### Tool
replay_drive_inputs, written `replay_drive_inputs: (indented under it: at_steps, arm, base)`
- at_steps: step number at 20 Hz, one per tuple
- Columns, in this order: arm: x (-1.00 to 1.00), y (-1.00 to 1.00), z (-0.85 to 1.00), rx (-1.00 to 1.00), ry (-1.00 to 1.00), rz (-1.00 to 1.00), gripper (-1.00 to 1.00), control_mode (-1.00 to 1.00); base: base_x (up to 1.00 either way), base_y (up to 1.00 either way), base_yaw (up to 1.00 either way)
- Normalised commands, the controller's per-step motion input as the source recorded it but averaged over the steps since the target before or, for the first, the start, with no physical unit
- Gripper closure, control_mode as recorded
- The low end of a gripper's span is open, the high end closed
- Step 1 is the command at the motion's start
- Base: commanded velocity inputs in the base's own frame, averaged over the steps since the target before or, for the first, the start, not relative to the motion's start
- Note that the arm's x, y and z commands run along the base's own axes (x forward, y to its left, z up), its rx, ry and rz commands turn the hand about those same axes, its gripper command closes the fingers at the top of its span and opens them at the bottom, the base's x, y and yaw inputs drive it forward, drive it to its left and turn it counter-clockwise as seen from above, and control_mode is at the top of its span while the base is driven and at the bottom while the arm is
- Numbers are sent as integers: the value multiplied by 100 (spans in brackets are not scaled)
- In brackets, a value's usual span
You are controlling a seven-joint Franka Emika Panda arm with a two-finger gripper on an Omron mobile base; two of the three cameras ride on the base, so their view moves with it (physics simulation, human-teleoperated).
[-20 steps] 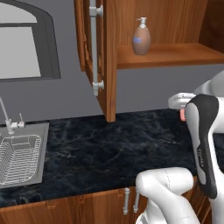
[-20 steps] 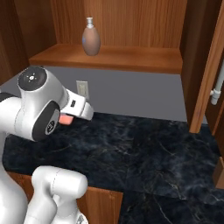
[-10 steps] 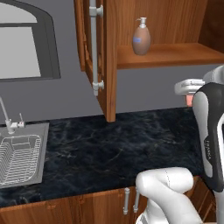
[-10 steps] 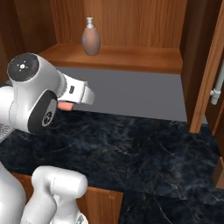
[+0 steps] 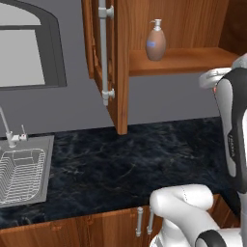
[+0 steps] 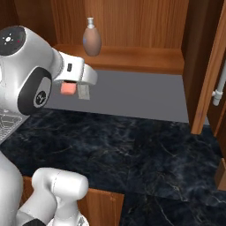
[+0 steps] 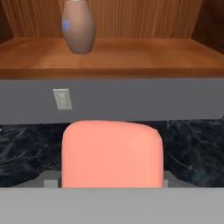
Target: Pick up the bar soap and soap dispenser from the sink, and place them back in the cabinet, and close the cabinet doors.
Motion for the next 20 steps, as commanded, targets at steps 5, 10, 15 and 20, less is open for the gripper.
replay_drive_inputs:
  at_steps: [5, 10, 15, 20]
  arm:
    - [13, -10, 24, -7, -7, 3, 100, -100]
    - [21, -5, 16, -2, -2, 10, 100, -100]
    - [27, -2, 5, 0, -8, 13, 100, -100]
    - [31, -1, 0, 0, -15, 5, 100, -100]
  base:
    - [0, 0, 0]
    - [0, 0, 0]
    - [0, 0, 0]
    - [0, 0, 0]
